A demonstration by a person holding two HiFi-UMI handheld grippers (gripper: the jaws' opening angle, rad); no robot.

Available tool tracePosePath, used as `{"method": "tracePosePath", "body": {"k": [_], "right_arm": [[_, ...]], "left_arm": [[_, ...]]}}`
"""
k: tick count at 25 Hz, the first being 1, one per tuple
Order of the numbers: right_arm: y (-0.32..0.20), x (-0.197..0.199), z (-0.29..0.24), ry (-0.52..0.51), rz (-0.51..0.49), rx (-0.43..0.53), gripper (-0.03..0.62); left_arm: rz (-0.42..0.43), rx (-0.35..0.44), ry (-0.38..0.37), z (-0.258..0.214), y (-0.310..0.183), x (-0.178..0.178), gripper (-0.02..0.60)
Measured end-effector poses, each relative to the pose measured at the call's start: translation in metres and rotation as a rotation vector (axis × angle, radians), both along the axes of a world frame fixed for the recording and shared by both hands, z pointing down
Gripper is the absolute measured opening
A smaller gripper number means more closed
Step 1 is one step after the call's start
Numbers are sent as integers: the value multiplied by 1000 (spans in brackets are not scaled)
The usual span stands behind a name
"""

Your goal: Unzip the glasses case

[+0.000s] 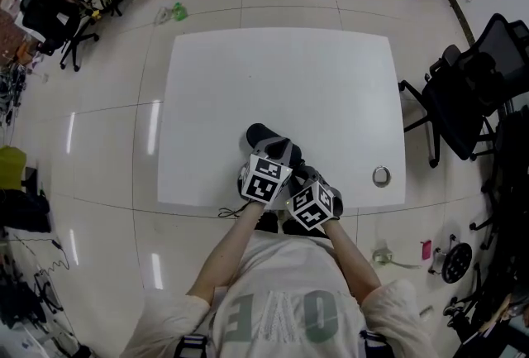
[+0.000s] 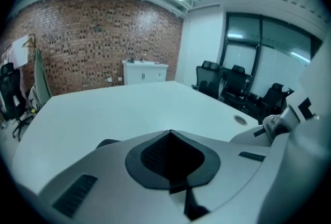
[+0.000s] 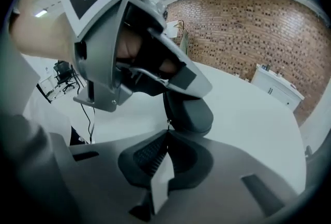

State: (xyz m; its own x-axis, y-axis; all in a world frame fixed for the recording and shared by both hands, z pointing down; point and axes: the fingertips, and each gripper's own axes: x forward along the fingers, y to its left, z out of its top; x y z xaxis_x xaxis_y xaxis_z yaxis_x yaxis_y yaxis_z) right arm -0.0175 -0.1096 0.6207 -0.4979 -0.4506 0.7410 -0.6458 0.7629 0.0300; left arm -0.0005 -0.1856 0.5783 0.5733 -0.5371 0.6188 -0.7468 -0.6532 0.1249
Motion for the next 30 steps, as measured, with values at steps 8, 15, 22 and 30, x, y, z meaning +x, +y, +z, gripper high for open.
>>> {"method": "tracePosePath", "body": {"k": [8, 15, 22, 30], "right_arm": [[1, 25, 3, 39, 18, -8, 0], [-34, 63, -1, 79, 52, 22, 0], [-67, 53, 0, 119, -61, 50, 2], [-72, 58, -17, -31, 124, 116, 2]], "left_arm": [[-28, 25, 40, 2, 3, -3, -8], [-23, 17, 65, 2, 5, -2, -8], [-19, 7, 71, 3, 4, -2, -8], [-42, 30, 121, -2, 3, -8, -8]]}}
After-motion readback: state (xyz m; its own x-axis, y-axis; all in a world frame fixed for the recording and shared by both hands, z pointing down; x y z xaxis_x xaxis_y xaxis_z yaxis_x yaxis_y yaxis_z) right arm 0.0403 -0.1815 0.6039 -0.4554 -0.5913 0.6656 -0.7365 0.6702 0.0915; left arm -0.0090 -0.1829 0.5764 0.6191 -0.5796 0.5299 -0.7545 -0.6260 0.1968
